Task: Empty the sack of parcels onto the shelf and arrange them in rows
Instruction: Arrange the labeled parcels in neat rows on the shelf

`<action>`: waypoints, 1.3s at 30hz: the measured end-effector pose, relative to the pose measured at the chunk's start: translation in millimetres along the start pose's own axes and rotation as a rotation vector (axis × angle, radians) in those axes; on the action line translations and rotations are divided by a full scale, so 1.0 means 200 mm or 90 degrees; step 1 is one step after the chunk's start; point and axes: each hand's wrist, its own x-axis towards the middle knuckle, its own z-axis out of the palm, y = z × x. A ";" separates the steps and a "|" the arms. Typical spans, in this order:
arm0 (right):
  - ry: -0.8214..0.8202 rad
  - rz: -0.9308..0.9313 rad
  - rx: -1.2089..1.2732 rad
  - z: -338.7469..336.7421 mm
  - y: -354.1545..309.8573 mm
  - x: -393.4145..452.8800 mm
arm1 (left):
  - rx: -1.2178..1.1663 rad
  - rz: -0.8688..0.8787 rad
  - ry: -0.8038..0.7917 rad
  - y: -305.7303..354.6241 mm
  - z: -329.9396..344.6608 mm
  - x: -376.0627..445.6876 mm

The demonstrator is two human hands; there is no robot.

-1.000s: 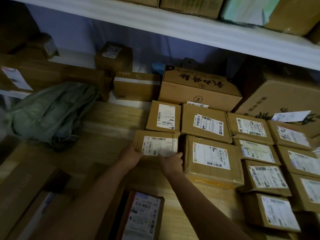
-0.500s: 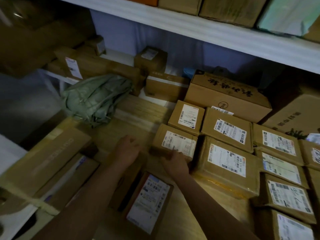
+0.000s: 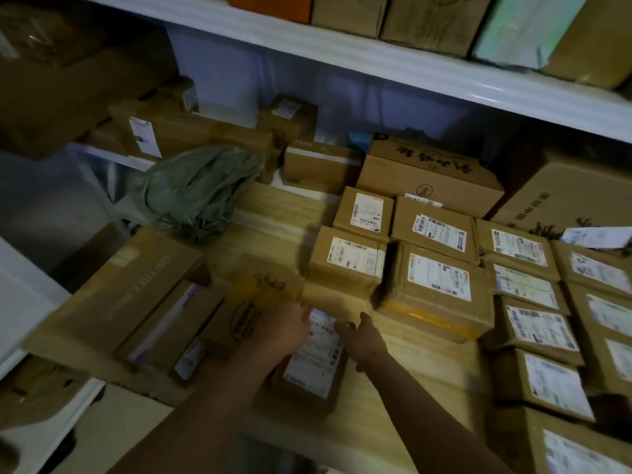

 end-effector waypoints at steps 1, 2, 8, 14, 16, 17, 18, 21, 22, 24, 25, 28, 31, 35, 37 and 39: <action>-0.006 0.028 0.041 0.01 0.02 -0.03 | -0.001 -0.010 -0.020 -0.01 0.02 -0.01; -0.020 0.057 0.076 0.02 0.04 -0.07 | 0.003 -0.011 -0.040 -0.02 0.05 -0.02; -0.108 0.073 0.274 0.04 0.15 -0.24 | -0.023 0.021 -0.055 -0.04 0.19 -0.04; -0.102 0.053 0.354 -0.04 0.23 -0.21 | -0.177 -0.014 0.051 0.00 0.30 -0.01; -0.079 0.024 0.371 -0.07 0.26 -0.21 | -0.195 -0.038 0.071 0.04 0.30 0.00; -0.066 0.012 0.371 -0.09 0.27 -0.21 | -0.225 -0.045 0.061 0.06 0.30 0.00; -0.055 0.005 0.370 -0.11 0.29 -0.21 | -0.260 -0.048 0.042 0.08 0.31 0.01; -0.015 -0.002 0.382 -0.18 0.35 -0.19 | -0.303 -0.052 -0.026 0.18 0.34 -0.03; -0.002 0.004 0.392 -0.21 0.37 -0.18 | -0.314 -0.045 -0.044 0.21 0.36 -0.05; 0.024 0.026 0.417 -0.27 0.42 -0.18 | -0.341 -0.023 -0.094 0.28 0.41 -0.08; 0.039 0.036 0.427 -0.30 0.46 -0.17 | -0.349 -0.014 -0.125 0.32 0.45 -0.09; 0.106 0.063 0.409 -0.39 0.57 -0.12 | -0.346 0.003 -0.173 0.44 0.55 -0.12; 0.162 0.095 0.327 -0.46 0.67 -0.05 | -0.333 0.008 -0.174 0.56 0.64 -0.15; 0.189 0.110 0.244 -0.54 0.76 -0.01 | -0.328 0.026 -0.174 0.66 0.75 -0.16; 0.191 0.116 0.184 -0.56 0.79 0.01 | -0.321 0.026 -0.170 0.69 0.79 -0.17; 0.190 0.113 0.150 -0.58 0.81 0.02 | -0.314 0.020 -0.167 0.72 0.82 -0.18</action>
